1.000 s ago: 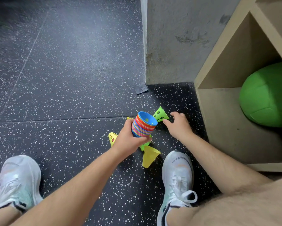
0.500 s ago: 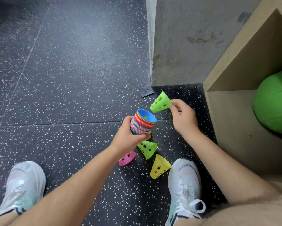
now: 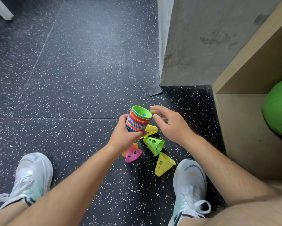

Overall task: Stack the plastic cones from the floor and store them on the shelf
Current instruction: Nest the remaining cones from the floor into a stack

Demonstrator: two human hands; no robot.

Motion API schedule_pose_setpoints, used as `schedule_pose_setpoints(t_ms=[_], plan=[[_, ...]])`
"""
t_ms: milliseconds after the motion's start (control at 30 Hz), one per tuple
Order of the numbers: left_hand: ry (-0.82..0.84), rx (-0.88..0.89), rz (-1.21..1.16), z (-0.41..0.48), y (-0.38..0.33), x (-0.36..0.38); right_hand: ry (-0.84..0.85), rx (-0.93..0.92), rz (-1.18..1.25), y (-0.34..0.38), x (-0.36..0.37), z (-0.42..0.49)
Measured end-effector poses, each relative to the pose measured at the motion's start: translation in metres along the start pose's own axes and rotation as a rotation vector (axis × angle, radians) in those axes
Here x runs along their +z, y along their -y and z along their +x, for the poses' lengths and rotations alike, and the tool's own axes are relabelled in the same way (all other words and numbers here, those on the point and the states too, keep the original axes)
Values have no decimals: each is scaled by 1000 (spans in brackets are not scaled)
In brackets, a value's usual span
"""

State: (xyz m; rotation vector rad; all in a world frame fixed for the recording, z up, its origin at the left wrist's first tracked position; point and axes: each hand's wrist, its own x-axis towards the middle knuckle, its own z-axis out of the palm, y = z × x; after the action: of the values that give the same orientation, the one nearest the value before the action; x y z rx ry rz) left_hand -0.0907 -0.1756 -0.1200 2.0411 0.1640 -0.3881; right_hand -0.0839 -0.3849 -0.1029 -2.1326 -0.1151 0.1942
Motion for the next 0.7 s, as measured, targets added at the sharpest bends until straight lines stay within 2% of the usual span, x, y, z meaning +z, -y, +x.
schedule_pose_setpoints(t_ms=[167, 267, 367, 467, 567, 700], plan=[[-16, -21, -8, -8, 7, -10, 8, 82, -149, -8, 20, 9], [-23, -25, -22, -10, 10, -17, 138, 4, -280, -16, 33, 17], [-26, -44, -45, -12, 15, -25, 345, -73, -502, -22, 46, 23], [-33, -58, -67, -13, 21, -30, 423, -88, -622, -27, 54, 27], [-33, -69, -71, -13, 28, -33, 369, -108, -644, -29, 57, 27], [-28, -79, -65, -13, 34, -35, 70, -63, -496, -23, 46, 31]])
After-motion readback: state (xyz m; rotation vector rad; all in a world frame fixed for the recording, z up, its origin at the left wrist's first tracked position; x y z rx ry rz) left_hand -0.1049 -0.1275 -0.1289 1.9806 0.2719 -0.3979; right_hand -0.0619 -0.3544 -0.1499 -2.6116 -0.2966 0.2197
